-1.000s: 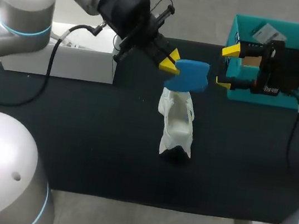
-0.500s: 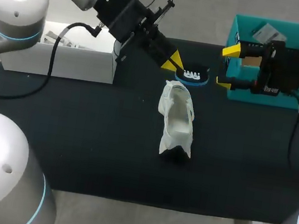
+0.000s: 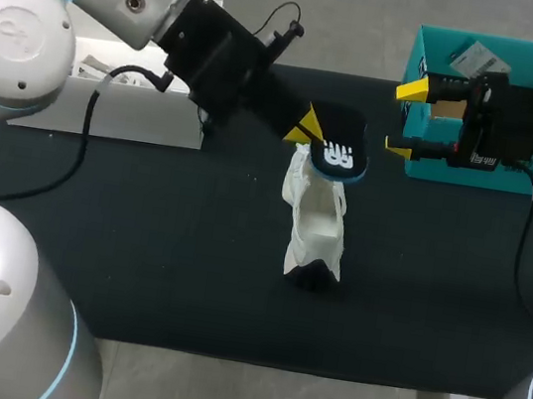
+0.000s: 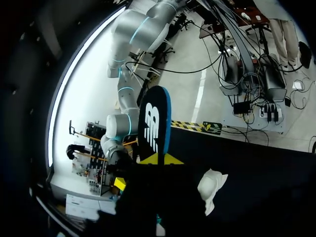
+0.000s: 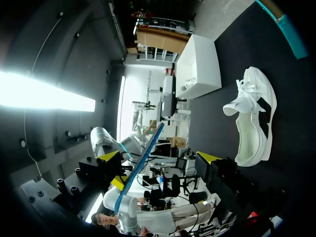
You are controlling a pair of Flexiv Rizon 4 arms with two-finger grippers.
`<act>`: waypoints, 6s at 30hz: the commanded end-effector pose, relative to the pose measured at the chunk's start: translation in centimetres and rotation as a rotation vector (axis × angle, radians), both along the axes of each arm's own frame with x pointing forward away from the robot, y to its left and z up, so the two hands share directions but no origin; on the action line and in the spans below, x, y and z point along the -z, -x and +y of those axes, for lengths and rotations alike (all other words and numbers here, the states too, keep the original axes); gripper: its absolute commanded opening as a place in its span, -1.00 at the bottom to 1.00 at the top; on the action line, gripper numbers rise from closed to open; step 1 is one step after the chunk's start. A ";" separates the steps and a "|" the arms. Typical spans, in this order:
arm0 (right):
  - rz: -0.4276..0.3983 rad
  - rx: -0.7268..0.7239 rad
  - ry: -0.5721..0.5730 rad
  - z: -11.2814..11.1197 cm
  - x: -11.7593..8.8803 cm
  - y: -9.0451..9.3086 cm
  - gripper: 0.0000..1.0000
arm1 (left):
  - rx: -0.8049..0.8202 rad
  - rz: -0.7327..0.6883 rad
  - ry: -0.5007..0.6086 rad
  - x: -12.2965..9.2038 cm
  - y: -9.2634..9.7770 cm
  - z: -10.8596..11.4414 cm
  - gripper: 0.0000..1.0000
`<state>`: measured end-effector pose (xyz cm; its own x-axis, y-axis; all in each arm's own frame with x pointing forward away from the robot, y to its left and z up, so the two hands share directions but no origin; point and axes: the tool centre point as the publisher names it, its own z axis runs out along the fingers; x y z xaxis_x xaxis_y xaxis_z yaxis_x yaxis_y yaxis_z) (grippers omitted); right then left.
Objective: Take the shoe out of the shoebox, open the shoe tongue, remove and reinsert the insole, then place the shoe into the shoebox
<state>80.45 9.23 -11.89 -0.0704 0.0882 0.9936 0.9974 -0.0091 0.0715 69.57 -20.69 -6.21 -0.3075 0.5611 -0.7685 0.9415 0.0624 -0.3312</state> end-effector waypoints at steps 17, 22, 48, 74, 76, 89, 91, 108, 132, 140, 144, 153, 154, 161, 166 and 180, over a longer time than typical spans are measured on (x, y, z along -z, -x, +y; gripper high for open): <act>0.000 0.004 -0.020 0.7 0.0 0.0 1.00 | 0.059 -0.082 -0.062 3.4 -3.1 -4.0 -1.00; 0.008 0.001 -0.027 0.8 0.2 -0.1 1.00 | 0.066 -0.080 -0.064 3.6 -3.2 -4.5 -1.00; 0.026 -0.012 -0.032 1.0 0.6 -0.5 1.00 | 0.106 -0.251 -0.092 3.4 -3.2 -4.7 -1.00; 0.024 0.013 -0.057 2.1 0.3 -1.0 -0.76 | 0.081 -0.444 -0.085 5.1 -4.3 -5.3 -1.00; 0.025 0.012 -0.057 2.2 0.3 -0.9 -1.00 | 0.082 -0.444 -0.087 5.1 -4.3 -5.3 -1.00; 0.025 0.020 -0.049 2.1 0.9 -1.1 -1.00 | 0.166 -0.329 -0.321 4.9 -5.0 -4.0 1.00; 0.032 0.022 -0.029 2.2 1.3 -1.1 -1.00 | 0.207 -0.330 -0.423 4.4 -5.6 -3.6 1.00; 0.052 0.013 0.019 3.1 2.7 -0.9 -1.00 | 0.258 -0.340 -0.906 -0.2 -9.2 -2.2 1.00; 0.054 0.040 0.010 3.5 3.1 -0.7 -1.00 | 0.193 -0.335 -0.925 -2.3 -11.5 -3.5 1.00; 0.046 0.047 0.007 3.4 2.9 -0.8 -1.00 | 0.180 -0.334 -0.907 -2.5 -11.6 -3.5 1.00; 0.046 0.047 0.006 3.5 2.9 -0.7 -1.00 | 0.181 -0.330 -0.904 -2.4 -11.3 -3.5 1.00; 0.043 0.042 0.009 3.7 2.8 -0.5 -1.00 | 0.180 -0.333 -0.898 -2.4 -11.0 -3.4 1.00; 0.043 0.042 0.010 3.6 2.8 -0.4 -1.00 | 0.180 -0.335 -0.894 -2.3 -10.9 -3.3 1.00; 0.044 0.044 0.015 3.4 2.6 -0.1 -1.00 | 0.139 -0.354 -0.668 -3.0 -11.1 -3.1 1.00; 0.046 0.050 0.020 2.9 2.4 0.2 -1.00 | 0.027 -0.393 -0.292 -3.7 -11.7 -1.5 1.00; 0.049 0.046 0.039 2.1 2.2 0.2 -1.00 | -0.105 -0.348 0.424 -6.3 -10.5 0.6 1.00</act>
<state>80.34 11.57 -14.25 -0.0187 0.1211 0.9925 0.9981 -0.0565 0.0256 80.77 -21.86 0.66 -0.0399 0.8746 -0.4832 0.9951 0.0785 0.0599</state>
